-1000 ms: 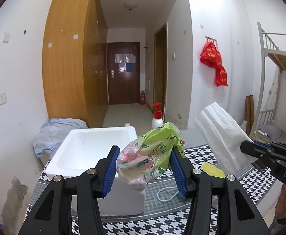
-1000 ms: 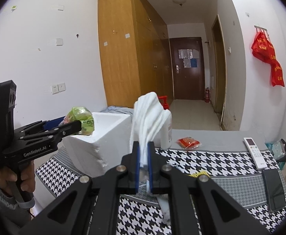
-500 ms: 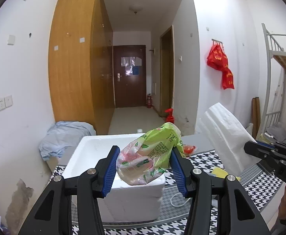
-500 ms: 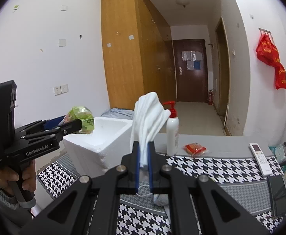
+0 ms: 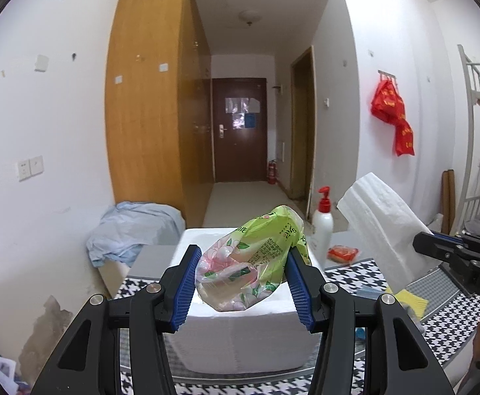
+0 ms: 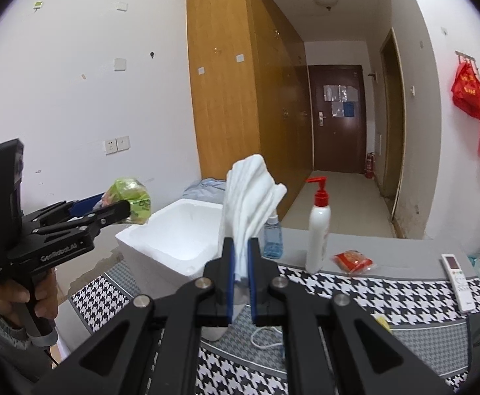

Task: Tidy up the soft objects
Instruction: 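Lift and carry both held items over the white foam box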

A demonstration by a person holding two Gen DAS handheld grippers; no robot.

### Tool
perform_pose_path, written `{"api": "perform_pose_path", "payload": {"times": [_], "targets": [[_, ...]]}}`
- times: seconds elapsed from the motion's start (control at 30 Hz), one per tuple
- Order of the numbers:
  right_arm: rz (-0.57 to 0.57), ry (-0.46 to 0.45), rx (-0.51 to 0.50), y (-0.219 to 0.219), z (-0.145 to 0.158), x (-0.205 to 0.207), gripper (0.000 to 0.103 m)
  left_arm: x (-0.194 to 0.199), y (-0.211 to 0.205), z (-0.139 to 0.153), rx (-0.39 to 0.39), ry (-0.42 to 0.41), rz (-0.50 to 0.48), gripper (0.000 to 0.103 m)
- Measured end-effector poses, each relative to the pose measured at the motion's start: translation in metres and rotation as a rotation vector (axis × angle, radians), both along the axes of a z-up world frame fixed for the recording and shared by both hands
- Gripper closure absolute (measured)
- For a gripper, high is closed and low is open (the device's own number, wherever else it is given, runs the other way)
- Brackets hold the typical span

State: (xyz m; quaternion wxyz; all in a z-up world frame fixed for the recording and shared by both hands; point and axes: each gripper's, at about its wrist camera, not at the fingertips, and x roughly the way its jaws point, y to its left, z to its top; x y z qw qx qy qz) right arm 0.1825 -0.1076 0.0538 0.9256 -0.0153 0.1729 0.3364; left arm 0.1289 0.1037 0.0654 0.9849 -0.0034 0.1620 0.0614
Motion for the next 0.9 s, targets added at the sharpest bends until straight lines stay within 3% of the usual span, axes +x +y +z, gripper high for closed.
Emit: {"api": "perform_pose_path", "payload": {"times": [0.9], "targets": [[0.101,0.0,-0.051,0.082,0.007,0.009,0.093,-0.028,0.055,-0.003,-0.011,0.004,0.102,0.05]]}}
